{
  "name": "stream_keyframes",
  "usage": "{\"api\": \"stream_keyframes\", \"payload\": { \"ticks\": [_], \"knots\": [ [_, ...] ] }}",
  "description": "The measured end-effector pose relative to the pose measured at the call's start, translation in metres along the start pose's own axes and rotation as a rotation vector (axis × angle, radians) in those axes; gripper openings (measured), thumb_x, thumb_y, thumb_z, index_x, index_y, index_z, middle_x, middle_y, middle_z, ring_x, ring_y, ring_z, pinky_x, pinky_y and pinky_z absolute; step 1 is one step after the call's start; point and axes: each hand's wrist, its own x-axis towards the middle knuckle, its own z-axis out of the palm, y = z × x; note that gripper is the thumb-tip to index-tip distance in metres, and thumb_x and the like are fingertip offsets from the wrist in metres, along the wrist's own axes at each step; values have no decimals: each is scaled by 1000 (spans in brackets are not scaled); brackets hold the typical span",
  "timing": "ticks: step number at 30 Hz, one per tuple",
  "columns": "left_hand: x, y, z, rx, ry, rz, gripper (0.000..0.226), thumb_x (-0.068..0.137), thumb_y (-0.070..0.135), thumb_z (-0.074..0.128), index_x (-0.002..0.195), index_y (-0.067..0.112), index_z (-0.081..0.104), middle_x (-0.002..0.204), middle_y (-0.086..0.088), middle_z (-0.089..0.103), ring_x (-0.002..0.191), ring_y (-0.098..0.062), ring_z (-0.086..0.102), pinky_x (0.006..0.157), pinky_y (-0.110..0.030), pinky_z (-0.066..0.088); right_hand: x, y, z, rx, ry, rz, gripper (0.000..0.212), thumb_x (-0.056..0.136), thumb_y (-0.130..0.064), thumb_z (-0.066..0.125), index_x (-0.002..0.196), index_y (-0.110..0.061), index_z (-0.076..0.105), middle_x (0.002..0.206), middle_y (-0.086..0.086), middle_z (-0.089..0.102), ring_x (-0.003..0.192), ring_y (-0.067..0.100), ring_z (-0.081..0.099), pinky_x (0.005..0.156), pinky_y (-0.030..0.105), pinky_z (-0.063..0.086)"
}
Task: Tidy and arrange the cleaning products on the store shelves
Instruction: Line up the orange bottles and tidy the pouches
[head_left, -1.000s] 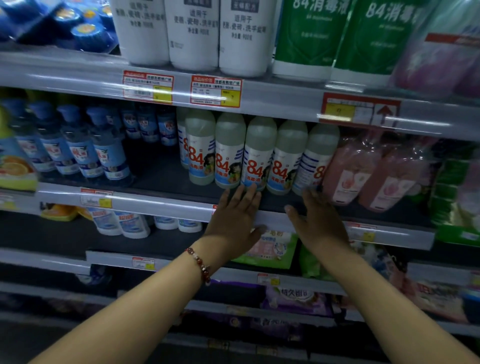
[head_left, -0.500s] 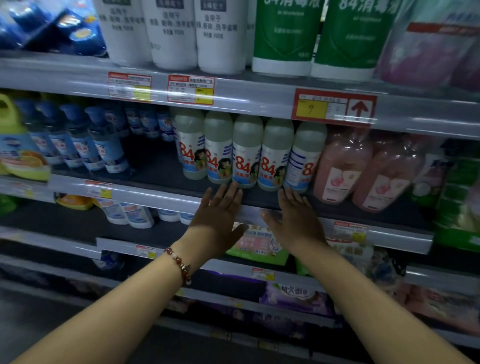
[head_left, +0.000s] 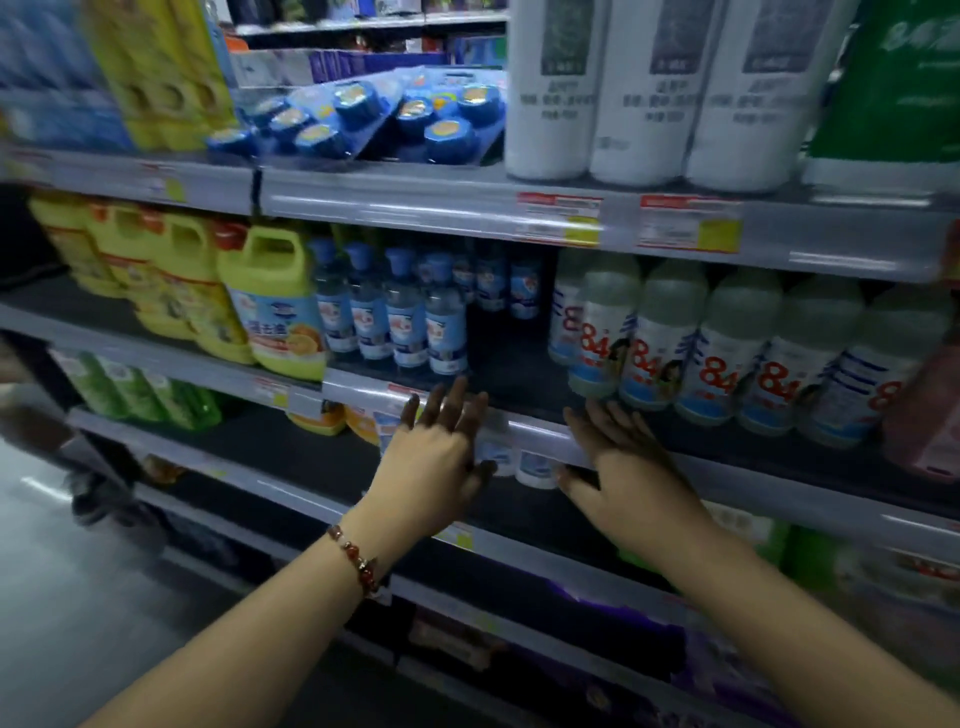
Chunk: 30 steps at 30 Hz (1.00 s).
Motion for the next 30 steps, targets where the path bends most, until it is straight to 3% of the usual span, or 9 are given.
{"api": "stream_keyframes", "payload": {
  "ticks": [4,8,10,13,16,19,22,25,30],
  "knots": [
    [-16,-85,1,56,-5,26,81,101,56,45,163,22,5,171,-11,2,157,-33,8,125,-48,9,36,-88,29,77,-64,27,74,101,-56,45,162,-31,11,170,-5,-3,156,16,-6,126,33,-3],
    [-31,-171,-3,50,51,-5,76,91,47,52,158,17,33,162,-21,32,144,-43,40,112,-56,38,65,-161,54,164,-105,96,63,100,-51,51,156,-31,31,164,-1,28,149,22,28,117,37,32],
    [-33,-213,-1,3,108,-46,73,83,42,56,150,12,48,152,-24,47,130,-44,56,102,-55,50,76,-185,62,178,-67,100,67,99,-52,53,157,-35,26,167,-4,18,152,20,20,120,38,29],
    [-28,-265,-3,-57,142,-107,70,85,39,63,148,11,50,146,-24,54,123,-42,61,97,-51,54,90,-211,64,201,-13,115,72,97,-54,54,159,-37,21,167,-7,16,152,19,19,120,38,31],
    [-14,-307,-7,-51,144,-185,80,87,39,70,156,14,38,153,-26,44,129,-46,54,100,-54,49,107,-238,62,168,8,91,70,98,-52,53,158,-36,22,165,-5,23,147,21,30,114,37,37],
    [-2,-347,-5,-72,81,-330,86,96,47,58,163,19,13,168,-22,12,147,-43,32,114,-52,35,136,-277,64,98,0,-4,72,99,-52,51,160,-33,18,163,-4,25,143,22,35,112,39,39],
    [6,-379,10,-106,-54,-377,89,99,52,49,162,25,-7,170,-13,-15,155,-39,11,121,-50,25,168,-313,79,-11,-80,-151,75,100,-50,51,161,-35,10,170,-9,1,154,24,16,119,41,32],
    [12,-391,25,-134,-123,-332,94,99,50,52,162,23,-12,168,-8,-24,156,-40,3,123,-49,23,198,-329,109,-136,-186,-186,82,100,-49,50,161,-33,-1,166,-10,-21,155,22,-16,127,43,5],
    [14,-393,41,-221,-66,-340,96,100,44,52,158,29,-23,165,-1,-32,156,-39,-4,125,-49,19,216,-323,144,-311,-195,-143,87,100,-51,49,161,-22,-6,163,-3,-33,149,19,-33,117,36,-19]
  ]
}}
